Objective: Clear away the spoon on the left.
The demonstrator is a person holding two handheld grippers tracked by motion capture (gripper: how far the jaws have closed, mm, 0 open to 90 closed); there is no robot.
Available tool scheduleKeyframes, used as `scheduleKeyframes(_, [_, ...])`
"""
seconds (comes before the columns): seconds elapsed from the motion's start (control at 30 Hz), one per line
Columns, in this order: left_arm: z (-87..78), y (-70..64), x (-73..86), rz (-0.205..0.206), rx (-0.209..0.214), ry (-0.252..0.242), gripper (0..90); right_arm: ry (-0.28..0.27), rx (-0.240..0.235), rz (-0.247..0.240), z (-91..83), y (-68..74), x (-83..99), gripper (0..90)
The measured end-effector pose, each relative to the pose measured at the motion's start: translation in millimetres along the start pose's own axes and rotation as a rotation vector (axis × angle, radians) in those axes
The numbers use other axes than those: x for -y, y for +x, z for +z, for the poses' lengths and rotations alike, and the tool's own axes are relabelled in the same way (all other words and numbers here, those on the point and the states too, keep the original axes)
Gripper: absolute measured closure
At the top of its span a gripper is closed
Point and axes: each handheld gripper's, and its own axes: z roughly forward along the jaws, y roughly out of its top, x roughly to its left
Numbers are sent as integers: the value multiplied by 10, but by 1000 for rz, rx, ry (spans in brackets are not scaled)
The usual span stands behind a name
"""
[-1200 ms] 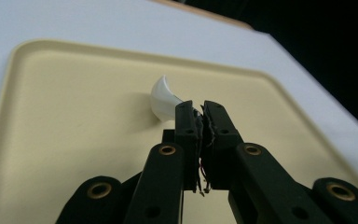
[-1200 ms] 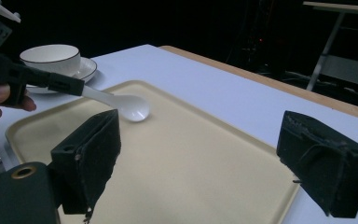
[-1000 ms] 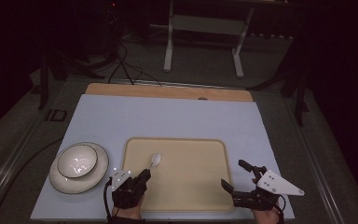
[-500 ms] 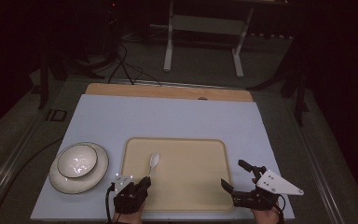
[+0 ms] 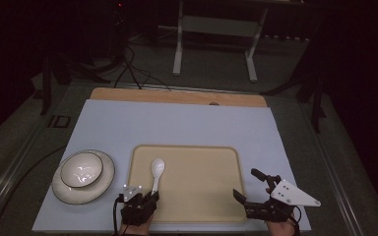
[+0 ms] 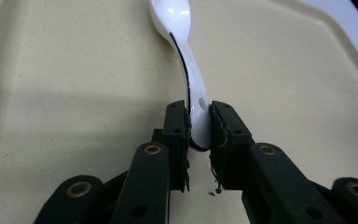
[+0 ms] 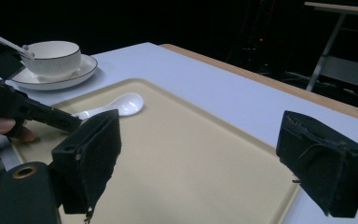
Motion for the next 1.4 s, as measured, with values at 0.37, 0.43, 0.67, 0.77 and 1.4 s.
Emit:
scheduleKeyframes(0.37, [15,-10,-10,11,-12,-1,677,5,5,2,2,-4,3,140])
scheduleKeyframes(0.43, [-2,-17,-25,20,-11,-9,666,6,8,3,2,-9,5,140])
scheduleKeyframes(0.67, [-63,-73,-125,89,-5,-23,570,6,8,3,1,-4,4,140])
scheduleKeyframes(0.77, [-76,-127,-179,152,27,-18,461,9,9,3,1,-7,6,141])
scheduleKeyframes(1.4, [-221,-141,-520,335,269,-122,17,13,15,4,-17,-8,20,141])
